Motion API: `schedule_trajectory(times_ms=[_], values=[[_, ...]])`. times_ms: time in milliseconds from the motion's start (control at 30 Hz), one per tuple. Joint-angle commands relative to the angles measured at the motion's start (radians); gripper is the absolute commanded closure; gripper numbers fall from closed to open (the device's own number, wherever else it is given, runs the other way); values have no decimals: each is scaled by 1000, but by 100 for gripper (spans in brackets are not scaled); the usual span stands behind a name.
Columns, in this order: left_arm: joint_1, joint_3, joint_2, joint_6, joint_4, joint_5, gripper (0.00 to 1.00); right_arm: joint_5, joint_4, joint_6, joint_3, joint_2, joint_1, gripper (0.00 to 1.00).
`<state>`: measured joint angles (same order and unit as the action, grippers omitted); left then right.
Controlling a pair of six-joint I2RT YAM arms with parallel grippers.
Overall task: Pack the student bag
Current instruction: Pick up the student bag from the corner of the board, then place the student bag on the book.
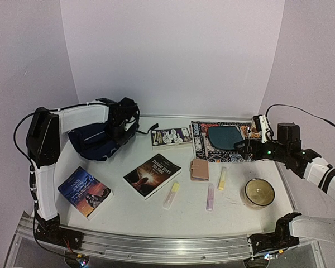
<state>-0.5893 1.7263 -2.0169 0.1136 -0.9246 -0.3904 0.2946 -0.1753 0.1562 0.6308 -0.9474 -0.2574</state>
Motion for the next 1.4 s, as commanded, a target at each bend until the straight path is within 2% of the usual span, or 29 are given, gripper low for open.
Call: schedule_trajectory(times_ms=[0,133,200,333,467,667,867,933,1000,1133,1233,1367], values=[[-7,212,155,-62,-120,22,100,43,16,-9,78,13,-20,5],[-35,255,233,-108,-169,123,100,61,33,-6,109,8,-41,5],[-52,240,275,-146,-178,180,100,70,42,-7,124,-1,-56,5],[-132,186,352,-224,-178,204,100,78,57,-10,160,-26,-87,5],[-255,101,387,-306,-174,194,100,113,60,-24,194,-68,-112,5],[-459,-93,385,-378,-134,78,100,166,57,-70,243,-144,-152,4],[-633,-305,402,-443,64,23,100,252,46,-153,295,-237,-189,4],[-665,-369,401,-473,118,26,93,290,44,-204,309,-277,-201,5],[-691,-403,388,-499,145,36,82,326,43,-239,325,-310,-210,5],[-720,-405,373,-543,159,32,53,386,43,-330,348,-386,-233,6],[-721,-397,395,-576,161,24,40,422,42,-415,359,-440,-245,9],[-721,-409,456,-636,177,23,28,456,45,-517,384,-507,-259,12]])
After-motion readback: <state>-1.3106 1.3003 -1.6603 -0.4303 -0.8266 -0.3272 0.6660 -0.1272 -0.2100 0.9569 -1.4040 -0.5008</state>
